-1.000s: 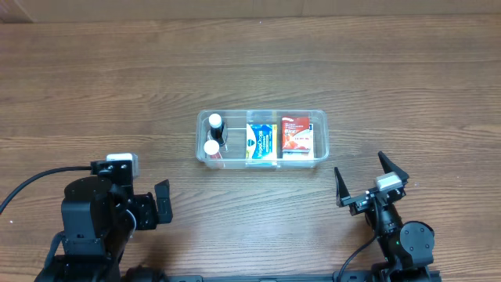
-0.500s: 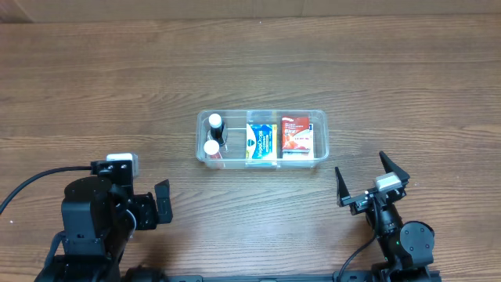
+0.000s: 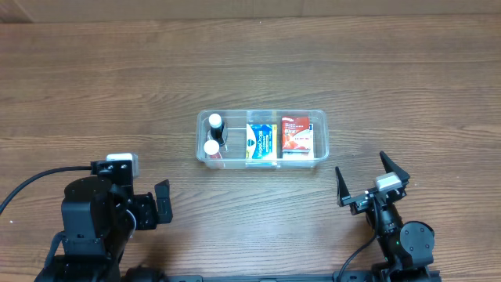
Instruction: Pack container
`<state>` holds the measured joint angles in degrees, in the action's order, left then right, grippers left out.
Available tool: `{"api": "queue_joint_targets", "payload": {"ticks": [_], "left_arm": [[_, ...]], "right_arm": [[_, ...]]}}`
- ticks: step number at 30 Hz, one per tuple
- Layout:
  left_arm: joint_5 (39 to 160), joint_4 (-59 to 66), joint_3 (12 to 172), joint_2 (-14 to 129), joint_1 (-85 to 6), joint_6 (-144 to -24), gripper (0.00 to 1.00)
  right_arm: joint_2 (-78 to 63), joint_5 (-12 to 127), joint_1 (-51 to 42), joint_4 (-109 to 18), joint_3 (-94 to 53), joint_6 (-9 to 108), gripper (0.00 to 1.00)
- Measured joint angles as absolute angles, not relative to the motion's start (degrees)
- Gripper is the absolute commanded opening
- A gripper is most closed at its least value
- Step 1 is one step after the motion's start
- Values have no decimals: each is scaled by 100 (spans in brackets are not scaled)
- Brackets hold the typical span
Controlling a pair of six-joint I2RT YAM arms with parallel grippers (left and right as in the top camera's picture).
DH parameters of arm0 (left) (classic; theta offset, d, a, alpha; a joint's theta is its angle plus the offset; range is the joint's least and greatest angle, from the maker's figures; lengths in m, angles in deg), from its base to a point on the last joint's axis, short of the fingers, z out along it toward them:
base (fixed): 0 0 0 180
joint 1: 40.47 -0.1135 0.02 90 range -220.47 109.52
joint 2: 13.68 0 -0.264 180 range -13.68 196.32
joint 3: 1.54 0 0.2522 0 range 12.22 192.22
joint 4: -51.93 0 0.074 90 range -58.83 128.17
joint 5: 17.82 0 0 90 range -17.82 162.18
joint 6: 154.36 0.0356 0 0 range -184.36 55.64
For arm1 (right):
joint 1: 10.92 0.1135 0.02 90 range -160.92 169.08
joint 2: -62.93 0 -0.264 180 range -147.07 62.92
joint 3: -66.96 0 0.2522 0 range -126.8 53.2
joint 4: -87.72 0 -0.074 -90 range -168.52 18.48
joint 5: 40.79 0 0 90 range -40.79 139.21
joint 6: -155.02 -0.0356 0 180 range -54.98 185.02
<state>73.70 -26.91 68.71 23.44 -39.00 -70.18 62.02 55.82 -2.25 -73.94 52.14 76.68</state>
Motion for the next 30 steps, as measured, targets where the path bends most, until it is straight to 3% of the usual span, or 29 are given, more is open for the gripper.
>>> {"api": "queue_joint_targets", "payload": {"ticks": [9, 13, 23, 30], "left_arm": [[7346, -2765, 6698, 2095, -3900, -7018, 100], [7276, -2262, 5857, 1374, -3900, -7018, 100], [7027, 737, 3133, -661, -3900, -7014, 100], [6544, 3021, 1861, -1271, -3900, -7012, 100]], "right_arm": [[6202, 5582, -225, -7394, 5214, 7670, 100], [6204, 5582, -223, -7396, 5214, 7677, 100], [6208, 5582, -225, -7392, 5214, 7684, 100], [6208, 5582, -225, -7398, 5214, 7688, 100]]}}
